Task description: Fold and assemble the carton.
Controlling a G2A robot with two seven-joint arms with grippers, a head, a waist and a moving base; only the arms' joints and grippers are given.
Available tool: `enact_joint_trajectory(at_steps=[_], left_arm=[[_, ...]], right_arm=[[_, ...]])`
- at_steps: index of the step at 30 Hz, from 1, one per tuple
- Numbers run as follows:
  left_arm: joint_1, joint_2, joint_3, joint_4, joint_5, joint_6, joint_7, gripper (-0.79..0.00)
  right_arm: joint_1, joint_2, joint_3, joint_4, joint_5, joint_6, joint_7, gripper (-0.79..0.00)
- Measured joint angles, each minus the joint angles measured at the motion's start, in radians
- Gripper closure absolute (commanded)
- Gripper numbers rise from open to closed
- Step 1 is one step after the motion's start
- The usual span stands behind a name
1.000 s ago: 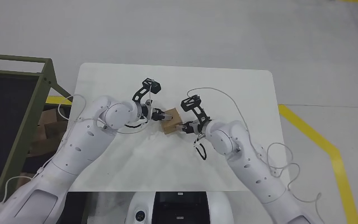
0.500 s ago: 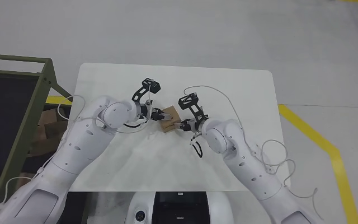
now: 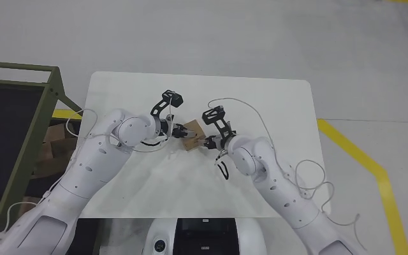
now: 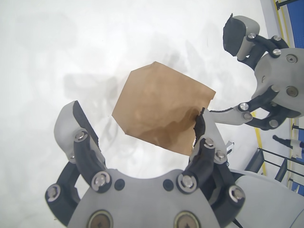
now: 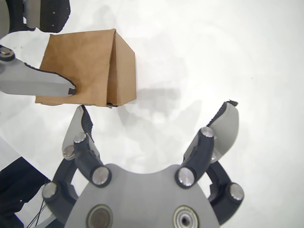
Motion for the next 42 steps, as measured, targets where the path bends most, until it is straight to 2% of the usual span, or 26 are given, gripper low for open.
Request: enact_joint_trajectory(at_steps=[8, 19, 31, 42], left_arm=[[0.011, 0.001, -0.020, -0.008, 0.002, 0.007, 0.012, -0.785], [0.058, 0.017, -0.093, -0.020, 0.010, 0.006, 0.004, -0.785], [0.049, 0.010, -0.072, -0.007, 0.015, -0.001, -0.007, -0.785], [0.051, 0.009, -0.085, -0.009, 0.002, -0.009, -0.004, -0.785]], right_arm=[[0.001, -0.005, -0.013, -0.005, -0.019, -0.008, 0.001, -0.785], [0.008, -0.013, -0.010, 0.004, -0.019, -0.004, 0.003, -0.785], [0.011, -0.020, -0.011, 0.010, -0.024, -0.002, 0.001, -0.785], [0.014, -0.028, -0.023, 0.015, -0.039, -0.009, -0.011, -0.785]])
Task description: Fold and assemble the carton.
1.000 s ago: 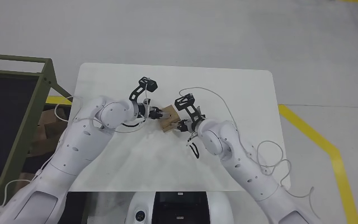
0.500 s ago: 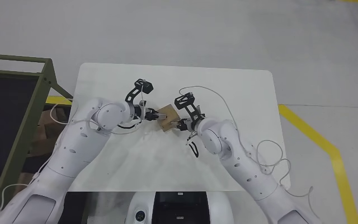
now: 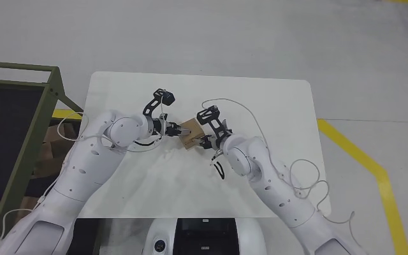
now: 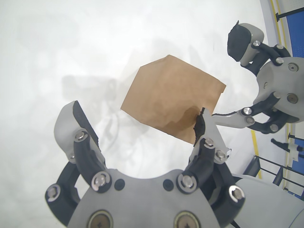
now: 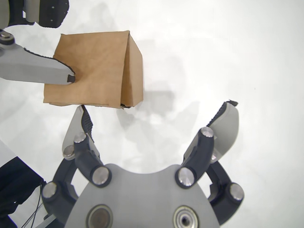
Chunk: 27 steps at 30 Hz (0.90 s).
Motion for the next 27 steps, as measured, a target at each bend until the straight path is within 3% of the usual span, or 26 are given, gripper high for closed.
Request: enact_joint_trajectory(at_steps=[27], left_arm=[[-0.006, -0.009, 0.007, 0.021, -0.038, -0.049, 0.021, -0.785]], right_arm=[[0.029, -0.029, -0.024, 0.042, -0.029, 0.019, -0.010, -0.785]])
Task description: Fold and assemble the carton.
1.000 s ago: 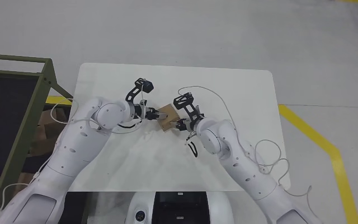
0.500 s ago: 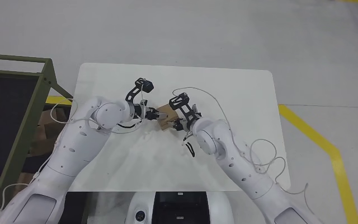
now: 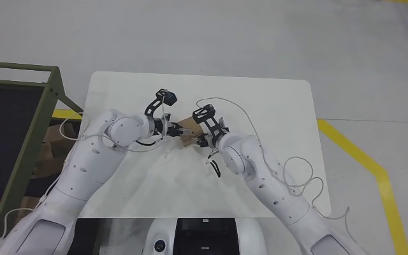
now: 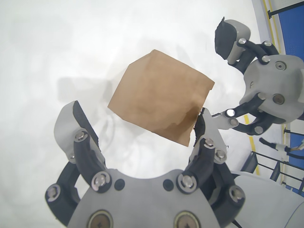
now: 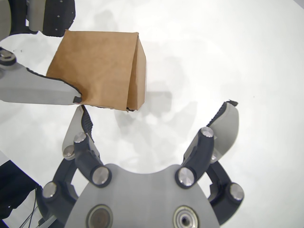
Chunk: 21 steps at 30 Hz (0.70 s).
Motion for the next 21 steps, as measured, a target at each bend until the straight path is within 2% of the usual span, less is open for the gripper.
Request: enact_joint_trajectory(at_steps=[10, 21], left_arm=[[-0.001, -0.011, 0.014, 0.036, 0.006, -0.051, 0.127, -0.785], [-0.010, -0.021, 0.031, 0.081, -0.024, -0.114, 0.154, -0.785]], right_arm=[[-0.006, -0.005, 0.008, -0.001, -0.005, -0.003, 0.002, -0.785], [-0.014, -0.008, 0.023, -0.004, -0.012, -0.003, -0.001, -0.785]])
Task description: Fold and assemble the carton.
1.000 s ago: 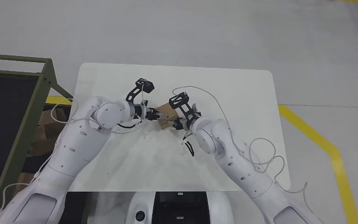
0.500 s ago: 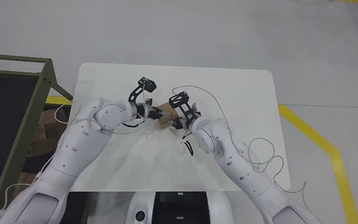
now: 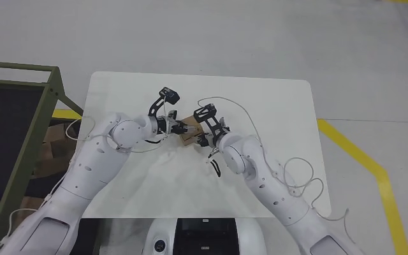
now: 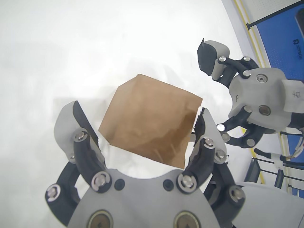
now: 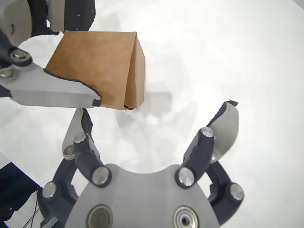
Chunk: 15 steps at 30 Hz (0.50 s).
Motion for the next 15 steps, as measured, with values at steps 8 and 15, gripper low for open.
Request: enact_joint_trajectory(at_steps=[8, 15], left_arm=[[-0.002, -0.005, -0.002, 0.025, -0.064, -0.057, 0.004, -0.785], [0.001, -0.005, -0.008, 0.020, -0.093, -0.077, -0.012, -0.785]], right_arm=[[-0.012, 0.000, 0.019, -0.008, -0.003, -0.002, 0.003, -0.785], [-0.040, 0.007, 0.049, -0.039, -0.017, -0.001, 0.011, -0.785]])
